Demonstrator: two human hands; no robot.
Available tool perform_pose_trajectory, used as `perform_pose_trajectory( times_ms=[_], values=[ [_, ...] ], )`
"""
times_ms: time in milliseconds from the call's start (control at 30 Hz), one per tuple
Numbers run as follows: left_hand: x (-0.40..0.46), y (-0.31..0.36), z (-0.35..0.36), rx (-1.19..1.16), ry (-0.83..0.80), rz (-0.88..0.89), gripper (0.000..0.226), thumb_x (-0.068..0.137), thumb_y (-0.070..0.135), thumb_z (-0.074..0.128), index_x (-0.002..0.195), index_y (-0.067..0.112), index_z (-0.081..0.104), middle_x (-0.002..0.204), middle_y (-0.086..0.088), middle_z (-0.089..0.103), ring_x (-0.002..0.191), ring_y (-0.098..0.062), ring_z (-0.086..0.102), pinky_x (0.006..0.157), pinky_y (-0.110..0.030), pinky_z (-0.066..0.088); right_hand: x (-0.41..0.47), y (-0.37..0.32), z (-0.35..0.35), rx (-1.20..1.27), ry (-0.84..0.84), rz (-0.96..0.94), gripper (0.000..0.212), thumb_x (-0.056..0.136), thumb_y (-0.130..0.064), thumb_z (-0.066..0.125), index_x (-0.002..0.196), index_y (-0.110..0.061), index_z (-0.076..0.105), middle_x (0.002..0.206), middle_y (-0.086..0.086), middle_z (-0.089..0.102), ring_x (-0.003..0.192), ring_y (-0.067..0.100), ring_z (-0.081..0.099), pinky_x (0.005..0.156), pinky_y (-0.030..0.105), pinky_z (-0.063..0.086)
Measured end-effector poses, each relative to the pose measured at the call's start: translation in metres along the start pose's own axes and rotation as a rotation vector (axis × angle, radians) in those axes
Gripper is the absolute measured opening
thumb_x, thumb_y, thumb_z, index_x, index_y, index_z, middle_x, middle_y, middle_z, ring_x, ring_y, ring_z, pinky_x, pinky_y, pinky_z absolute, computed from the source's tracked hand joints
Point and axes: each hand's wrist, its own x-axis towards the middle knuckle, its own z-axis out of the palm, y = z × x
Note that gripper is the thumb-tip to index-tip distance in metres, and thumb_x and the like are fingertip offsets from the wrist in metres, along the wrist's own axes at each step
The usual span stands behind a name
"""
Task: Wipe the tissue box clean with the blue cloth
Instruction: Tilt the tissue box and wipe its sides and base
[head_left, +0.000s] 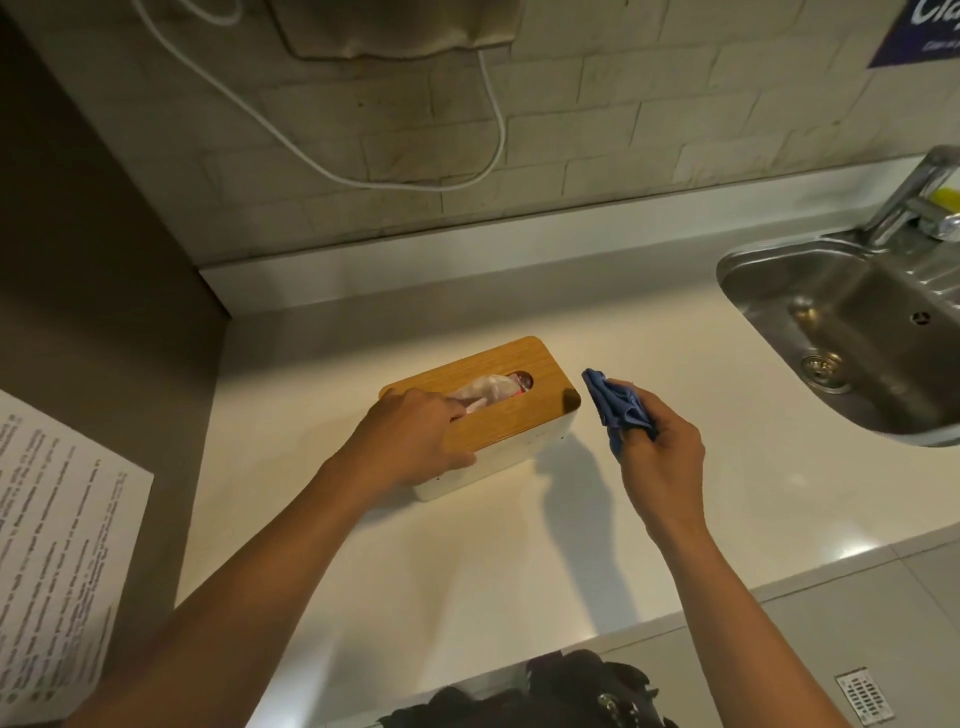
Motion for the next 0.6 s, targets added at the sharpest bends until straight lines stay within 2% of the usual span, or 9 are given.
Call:
perform_pose_trajectory(
  times_ms=[133, 200, 300, 433, 600],
  values=[
    [0.005, -0.004, -0.009, -0.131, -0.083, -0.044, 0.062, 0.078, 0.068, 0.071, 0.131, 0.035, 0.064, 0.116, 0.011, 0.071, 0.106, -0.016, 0.061, 0.085, -0.031, 0.039, 0.009, -0.002, -0.002, -0.001, -0.053, -0.02, 0.052, 0.088, 0.004, 0.044, 0.116, -0.033, 0.068, 0.107, -0.015, 0.07, 0.1, 0.008, 0.063, 0.09, 0.044, 0.054],
    [0.006, -0.005, -0.013, -0.209, -0.103, -0.079, 0.059, 0.078, 0.067, 0.073, 0.128, 0.036, 0.065, 0.109, 0.013, 0.068, 0.105, -0.015, 0.059, 0.082, -0.03, 0.038, 0.013, -0.005, -0.003, 0.01, -0.07, -0.032, 0.053, 0.088, 0.006, 0.043, 0.117, -0.032, 0.068, 0.107, -0.015, 0.07, 0.1, 0.009, 0.063, 0.09, 0.044, 0.054],
    [0.008, -0.011, -0.018, -0.31, -0.134, -0.077, 0.049, 0.079, 0.064, 0.072, 0.12, 0.037, 0.069, 0.102, 0.015, 0.068, 0.101, -0.015, 0.061, 0.084, -0.033, 0.045, 0.019, -0.009, -0.002, 0.008, -0.094, -0.065, 0.054, 0.088, 0.007, 0.044, 0.118, -0.032, 0.067, 0.108, -0.014, 0.07, 0.101, 0.009, 0.063, 0.09, 0.045, 0.053],
    [0.006, -0.024, -0.024, -0.506, -0.143, -0.068, 0.046, 0.082, 0.062, 0.065, 0.123, 0.041, 0.068, 0.113, 0.015, 0.07, 0.1, -0.007, 0.064, 0.091, -0.04, 0.055, 0.021, -0.012, -0.001, 0.01, -0.113, -0.115, 0.054, 0.088, 0.009, 0.044, 0.12, -0.029, 0.067, 0.112, -0.012, 0.069, 0.104, 0.009, 0.063, 0.092, 0.042, 0.053],
    [0.008, -0.033, -0.031, -0.551, -0.154, -0.068, 0.059, 0.079, 0.07, 0.054, 0.131, 0.044, 0.065, 0.115, 0.02, 0.068, 0.104, -0.001, 0.062, 0.094, -0.036, 0.052, 0.023, -0.011, 0.008, -0.091, -0.047, -0.212, 0.058, 0.084, 0.014, 0.043, 0.124, -0.023, 0.065, 0.118, -0.009, 0.067, 0.107, 0.004, 0.061, 0.094, 0.026, 0.05]
  ],
)
